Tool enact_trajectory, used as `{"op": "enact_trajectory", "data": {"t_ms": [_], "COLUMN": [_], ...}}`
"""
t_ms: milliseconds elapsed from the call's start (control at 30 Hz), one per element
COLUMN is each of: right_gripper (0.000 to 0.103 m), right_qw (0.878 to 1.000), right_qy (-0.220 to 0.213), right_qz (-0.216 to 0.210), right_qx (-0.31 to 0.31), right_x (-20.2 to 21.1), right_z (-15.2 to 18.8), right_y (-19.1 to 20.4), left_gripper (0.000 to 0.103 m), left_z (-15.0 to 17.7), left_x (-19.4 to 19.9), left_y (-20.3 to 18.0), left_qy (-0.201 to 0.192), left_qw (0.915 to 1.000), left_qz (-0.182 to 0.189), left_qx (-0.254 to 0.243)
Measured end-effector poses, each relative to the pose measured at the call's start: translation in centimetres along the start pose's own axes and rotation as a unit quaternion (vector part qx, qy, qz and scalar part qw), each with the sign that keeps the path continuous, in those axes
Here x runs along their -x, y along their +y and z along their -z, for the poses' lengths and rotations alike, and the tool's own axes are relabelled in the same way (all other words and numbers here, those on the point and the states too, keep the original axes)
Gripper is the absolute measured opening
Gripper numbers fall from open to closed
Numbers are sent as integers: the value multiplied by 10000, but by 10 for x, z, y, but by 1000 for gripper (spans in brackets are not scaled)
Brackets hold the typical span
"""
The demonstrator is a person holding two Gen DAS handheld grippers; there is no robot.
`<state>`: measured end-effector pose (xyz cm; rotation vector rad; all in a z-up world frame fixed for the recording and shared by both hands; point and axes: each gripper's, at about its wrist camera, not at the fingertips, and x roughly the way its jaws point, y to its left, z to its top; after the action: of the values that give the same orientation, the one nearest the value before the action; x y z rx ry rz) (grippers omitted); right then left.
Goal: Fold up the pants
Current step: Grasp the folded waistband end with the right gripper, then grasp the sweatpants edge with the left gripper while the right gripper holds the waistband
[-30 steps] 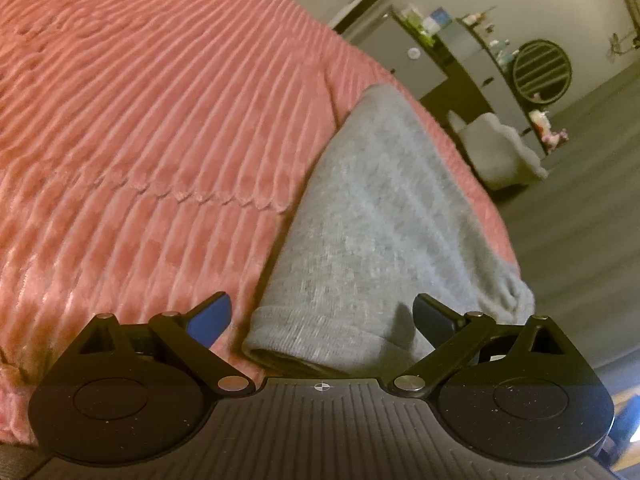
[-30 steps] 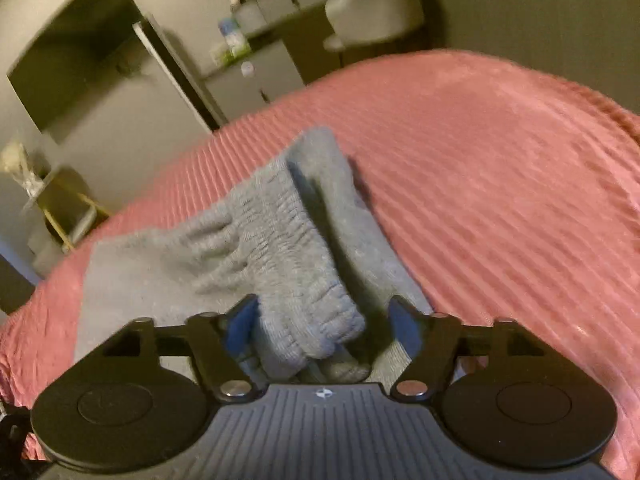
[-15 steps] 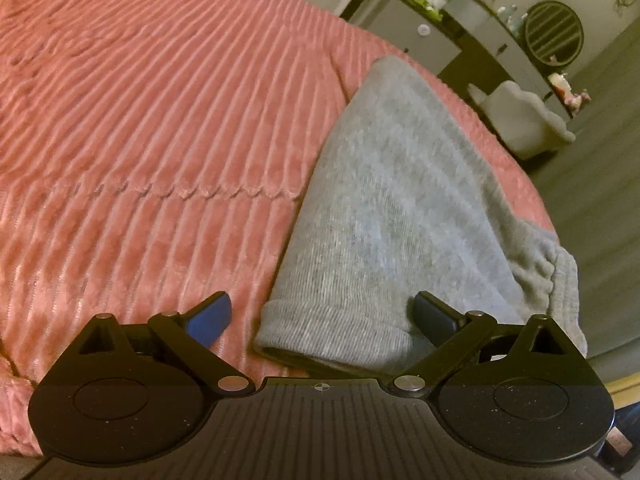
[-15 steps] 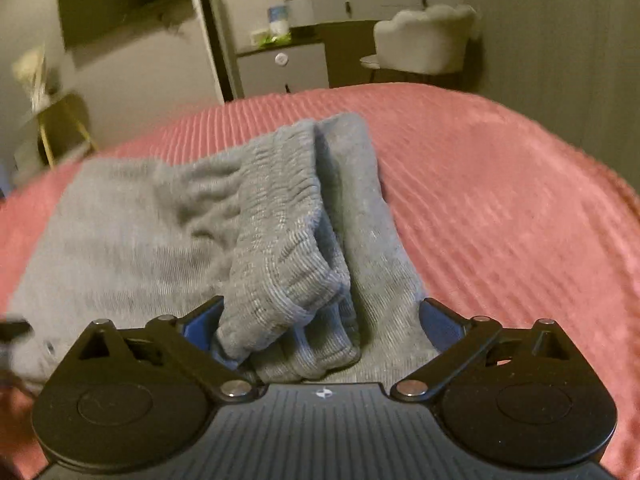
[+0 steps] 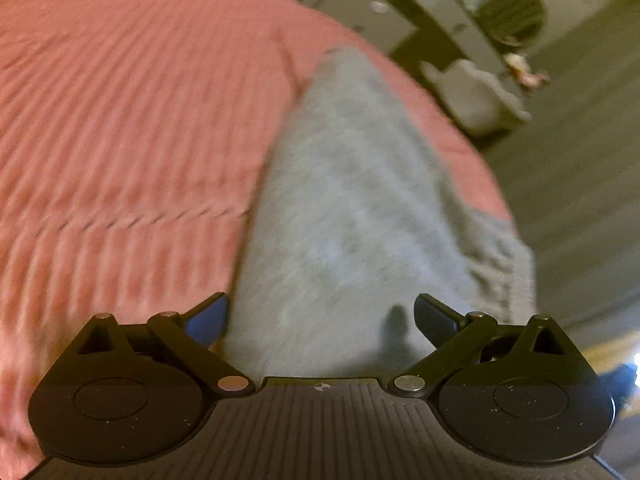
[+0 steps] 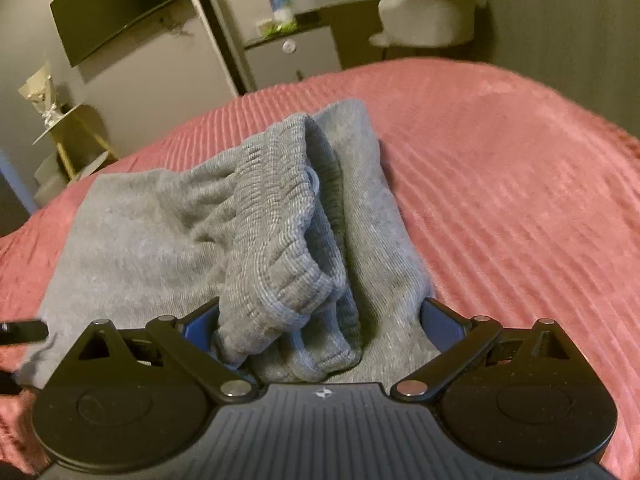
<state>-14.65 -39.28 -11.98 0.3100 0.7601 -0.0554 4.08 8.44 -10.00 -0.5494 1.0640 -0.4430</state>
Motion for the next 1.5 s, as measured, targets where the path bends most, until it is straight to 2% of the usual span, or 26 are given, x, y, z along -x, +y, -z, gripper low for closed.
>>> {"op": "enact_trajectory", "data": {"t_ms": [167,300,400,533,567,633,667,700,767,833,867,933,1000,1033,1100,1233,1500], "right_gripper": [100,100,100,100,100,100,100,100,100,100,100,100,88,79,75,76,77], "right_qw": [9959,9843,9745,9544,9524,9368,9333,9336,9438,9537,9569,9611,9674,9716,9724,9721,9736], "right_qy": [673,1207,1381,1560,1506,1492,1461,1483,1610,1671,1674,1644,1511,1423,1320,1338,1313], "right_qz": [-605,-1272,-1656,-2133,-2175,-2499,-2625,-2733,-2729,-2494,-2371,-2218,-2033,-1888,-1917,-1924,-1866], "right_qx": [-1,-191,-622,-1389,-1514,-1942,-1966,-1779,-938,-191,-29,-125,-70,94,142,39,-83], "right_x": [-9,-18,-25,-45,-50,-64,-67,-69,-71,-74,-76,-75,-68,-63,-53,-58,-65], "right_z": [-24,-46,-57,-67,-69,-69,-69,-69,-66,-60,-60,-63,-61,-58,-51,-49,-51], "right_y": [-20,-45,-65,-96,-102,-109,-107,-98,-71,-45,-38,-33,-29,-28,-31,-40,-35], "left_gripper": [101,101,101,101,101,101,101,101,101,101,101,98,91,89,85,86,94], "left_z": [-31,-49,-56,-67,-69,-71,-70,-70,-73,-72,-71,-65,-54,-50,-47,-50,-47], "left_x": [-12,-24,-37,-49,-51,-59,-61,-62,-67,-74,-75,-76,-75,-73,-70,-75,-72], "left_y": [12,24,28,31,29,25,23,19,11,2,-5,-24,-41,-44,-47,-45,-40], "left_qy": [281,566,839,911,910,990,1038,1083,1196,1241,1211,1144,962,886,778,795,822], "left_qw": [9992,9945,9892,9836,9829,9821,9815,9805,9783,9799,9825,9833,9782,9764,9755,9766,9775], "left_qz": [269,874,1192,1520,1559,1521,1482,1450,1361,1141,945,502,41,-45,-83,-93,-11], "left_qx": [-115,-106,-171,-322,-359,-504,-624,-767,-1009,-1064,-1051,-1322,-1839,-1970,-2058,-1994,-1945]}}
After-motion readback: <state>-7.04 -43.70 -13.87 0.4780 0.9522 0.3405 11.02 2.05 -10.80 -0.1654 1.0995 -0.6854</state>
